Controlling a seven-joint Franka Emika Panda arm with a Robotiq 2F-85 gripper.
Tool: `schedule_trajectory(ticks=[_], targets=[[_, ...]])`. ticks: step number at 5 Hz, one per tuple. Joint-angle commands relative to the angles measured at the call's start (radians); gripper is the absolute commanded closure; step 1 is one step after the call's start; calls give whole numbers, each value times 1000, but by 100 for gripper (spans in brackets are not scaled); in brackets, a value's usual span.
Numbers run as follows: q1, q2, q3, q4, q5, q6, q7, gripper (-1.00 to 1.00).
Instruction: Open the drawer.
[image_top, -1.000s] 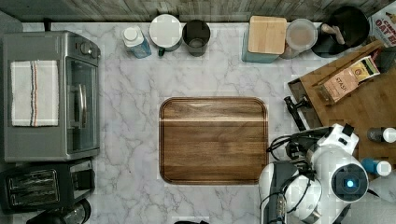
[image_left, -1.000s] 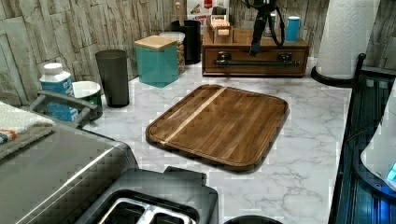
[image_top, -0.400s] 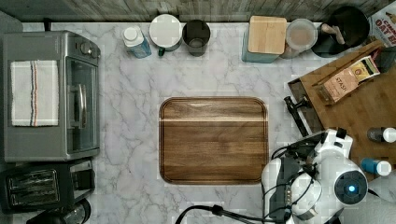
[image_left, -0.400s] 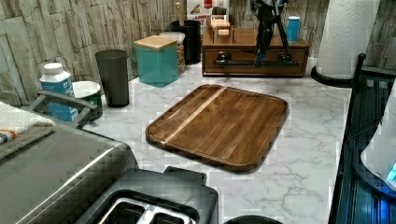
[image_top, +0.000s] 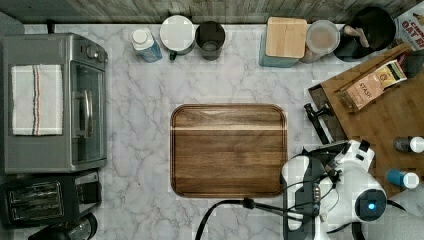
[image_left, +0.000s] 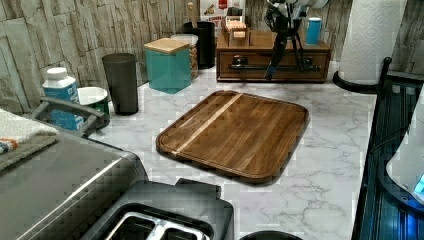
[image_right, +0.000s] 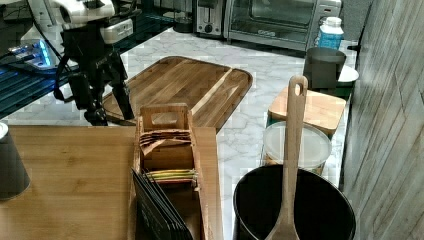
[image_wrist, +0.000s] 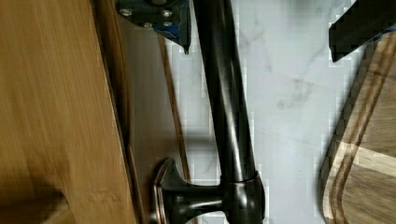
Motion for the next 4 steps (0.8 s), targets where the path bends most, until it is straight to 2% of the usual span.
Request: schedule_trajectory(ticks=[1,2,3,4], targets=[[79,56,-61,57,-125,-50,45,-100],[209,19,-187,68,-309,-176,250,-100],[224,-34,-184,38,-388,-227,324,-100],[245,-50,-175,-3,-372,-244,339,-100]])
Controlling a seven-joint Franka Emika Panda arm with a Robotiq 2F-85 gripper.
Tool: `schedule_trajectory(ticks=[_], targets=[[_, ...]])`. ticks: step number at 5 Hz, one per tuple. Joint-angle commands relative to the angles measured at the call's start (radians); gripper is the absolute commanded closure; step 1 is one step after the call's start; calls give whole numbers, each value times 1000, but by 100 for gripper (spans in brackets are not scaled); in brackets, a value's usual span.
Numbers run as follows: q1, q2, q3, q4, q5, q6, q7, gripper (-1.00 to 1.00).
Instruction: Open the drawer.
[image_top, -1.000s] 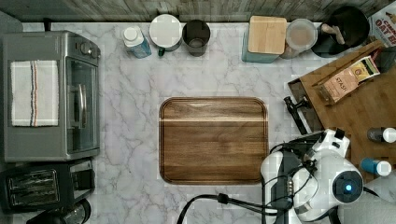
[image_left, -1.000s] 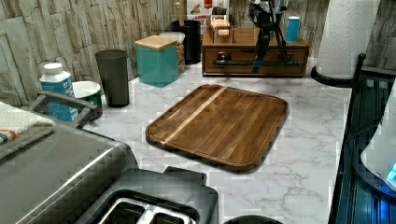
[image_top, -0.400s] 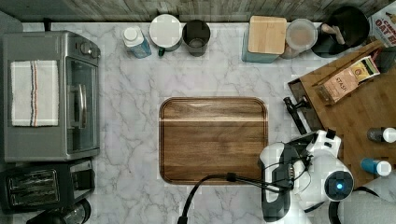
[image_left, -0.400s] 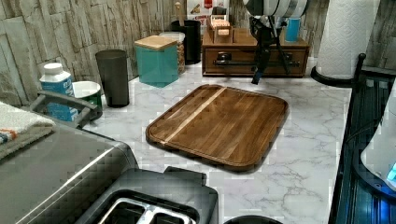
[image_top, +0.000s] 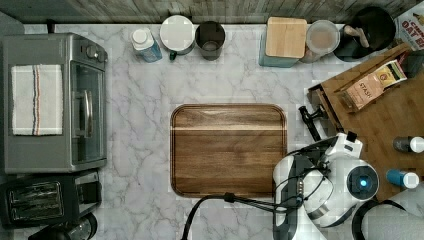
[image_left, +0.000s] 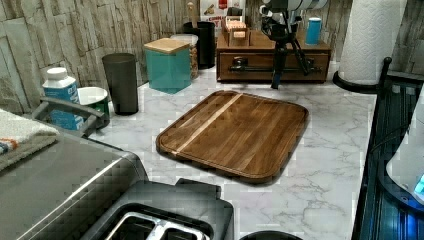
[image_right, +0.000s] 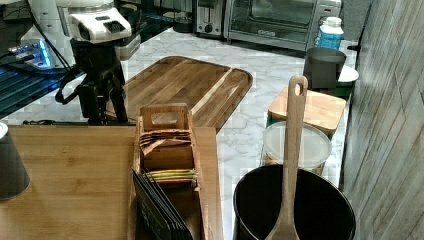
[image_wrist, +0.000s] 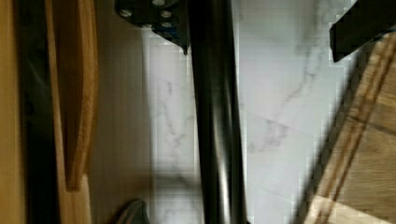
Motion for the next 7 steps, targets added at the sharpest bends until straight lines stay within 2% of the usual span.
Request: schedule_trajectory(ticks=[1,2,3,4,6,7], targets=[[103,-131,0,-113,-82,-70,171,-100],[118,-240,9,-236,-158,-73,250,-100],[99,-317,57,-359,-150,-29,227,-100],[129,-351,57,-449,-112,21,204,-100],[148,-446,108,-555,-154,15,312,-100],[165,-467,149,-595,-135,47,365,-100]])
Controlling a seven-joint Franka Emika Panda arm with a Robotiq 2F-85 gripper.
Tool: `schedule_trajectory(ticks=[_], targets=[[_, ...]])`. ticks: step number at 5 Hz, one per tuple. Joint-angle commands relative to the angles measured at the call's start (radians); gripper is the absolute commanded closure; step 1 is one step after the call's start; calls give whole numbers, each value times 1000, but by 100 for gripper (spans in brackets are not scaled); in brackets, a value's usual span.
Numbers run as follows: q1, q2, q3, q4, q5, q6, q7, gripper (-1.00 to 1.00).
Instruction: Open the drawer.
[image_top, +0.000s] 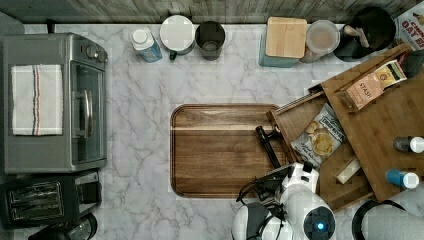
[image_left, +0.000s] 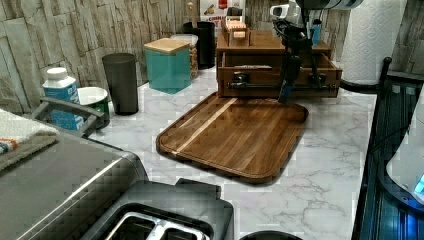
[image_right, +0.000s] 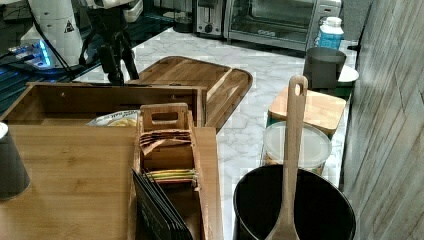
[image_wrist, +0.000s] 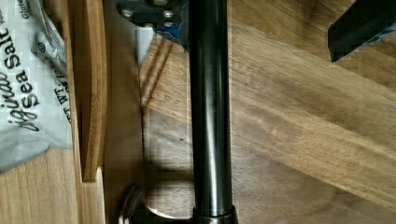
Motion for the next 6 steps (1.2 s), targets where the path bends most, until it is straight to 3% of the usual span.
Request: schedule_trajectory(ticks=[1,3,4,5,6], targets=[[120,-74,145,-213,25,14,186,-100],[167,-95,170,-205,75,-28,163,-100],[199,-64,173,-158,172,-117,167,-100],[240,-89,200,-187,193,-78,217,-100],[244,-90,196,-187,190,-77,218,-100]])
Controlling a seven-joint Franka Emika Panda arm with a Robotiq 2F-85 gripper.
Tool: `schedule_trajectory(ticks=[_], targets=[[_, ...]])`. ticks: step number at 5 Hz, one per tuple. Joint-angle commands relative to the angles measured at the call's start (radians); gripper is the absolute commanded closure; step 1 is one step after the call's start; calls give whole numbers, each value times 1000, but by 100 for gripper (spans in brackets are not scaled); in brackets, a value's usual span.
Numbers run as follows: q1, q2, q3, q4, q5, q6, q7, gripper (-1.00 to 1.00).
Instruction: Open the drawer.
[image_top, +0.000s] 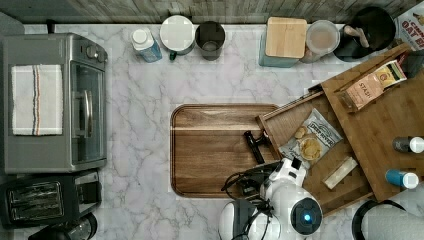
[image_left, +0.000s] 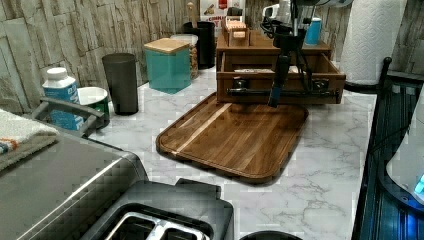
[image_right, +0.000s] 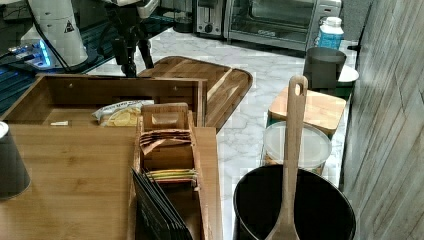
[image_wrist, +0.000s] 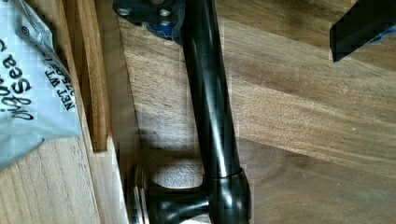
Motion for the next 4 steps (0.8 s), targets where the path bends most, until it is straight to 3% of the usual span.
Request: schedule_trajectory(ticks=[1,4], targets=[[185,-68,144,-193,111,-12,30,-100],[170,-67,163,-192,122,-13,22,-100]])
